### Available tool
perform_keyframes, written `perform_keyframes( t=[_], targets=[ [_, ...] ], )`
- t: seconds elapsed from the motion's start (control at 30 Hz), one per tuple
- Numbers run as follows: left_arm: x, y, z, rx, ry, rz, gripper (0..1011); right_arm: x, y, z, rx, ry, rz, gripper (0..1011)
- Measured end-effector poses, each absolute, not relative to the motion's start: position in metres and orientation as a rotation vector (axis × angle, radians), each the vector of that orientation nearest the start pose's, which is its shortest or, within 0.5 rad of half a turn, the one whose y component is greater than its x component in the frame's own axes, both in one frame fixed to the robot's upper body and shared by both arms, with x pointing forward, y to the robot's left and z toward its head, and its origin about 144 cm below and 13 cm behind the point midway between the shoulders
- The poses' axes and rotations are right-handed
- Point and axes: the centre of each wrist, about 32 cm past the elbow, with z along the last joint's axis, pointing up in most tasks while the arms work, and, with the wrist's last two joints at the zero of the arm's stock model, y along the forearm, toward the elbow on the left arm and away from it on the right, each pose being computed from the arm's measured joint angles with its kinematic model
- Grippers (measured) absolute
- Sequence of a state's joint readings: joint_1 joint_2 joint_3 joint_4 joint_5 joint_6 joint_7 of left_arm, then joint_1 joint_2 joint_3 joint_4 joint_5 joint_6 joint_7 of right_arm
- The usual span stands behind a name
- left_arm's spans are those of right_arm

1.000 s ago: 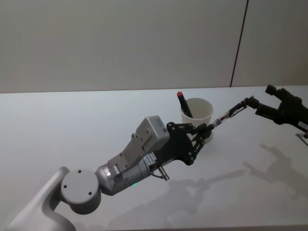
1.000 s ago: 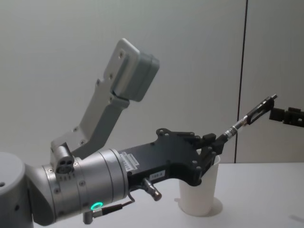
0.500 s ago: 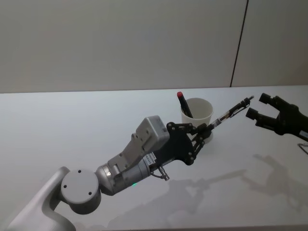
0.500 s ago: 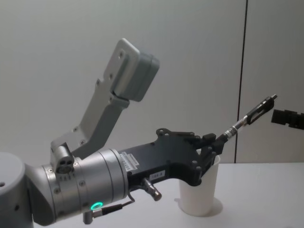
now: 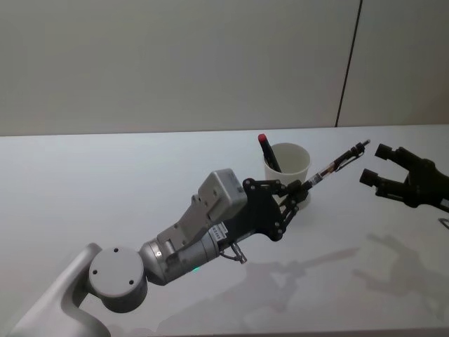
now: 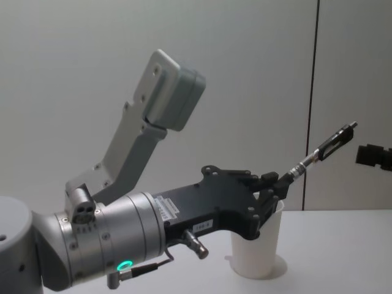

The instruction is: Place the pen into the pen holder.

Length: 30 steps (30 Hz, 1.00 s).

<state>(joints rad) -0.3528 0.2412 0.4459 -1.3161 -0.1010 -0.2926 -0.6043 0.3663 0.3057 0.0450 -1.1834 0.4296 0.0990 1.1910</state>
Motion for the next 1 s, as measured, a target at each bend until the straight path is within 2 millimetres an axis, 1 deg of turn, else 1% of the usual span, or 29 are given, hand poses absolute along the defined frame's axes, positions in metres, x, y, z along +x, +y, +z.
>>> perform_keyframes(
  t=[0.23,0.47,1.0],
  targets=[
    [0.536,0.185,1.167,0.037,-0.375,0.566,134,0.553,-0.367,1.180,0.183,0.144,-0.511,1001],
    [0.536,0.185,1.167,0.037,-0.375,0.566,134,0.554,-0.364,1.180,0.234,0.202,-0.516,1002],
    [0.536,0.185,1.167,0.037,-0.375,0.566,134,0.559,-0.342,1.174,0.308,0.336,-0.494,1002]
  ],
)
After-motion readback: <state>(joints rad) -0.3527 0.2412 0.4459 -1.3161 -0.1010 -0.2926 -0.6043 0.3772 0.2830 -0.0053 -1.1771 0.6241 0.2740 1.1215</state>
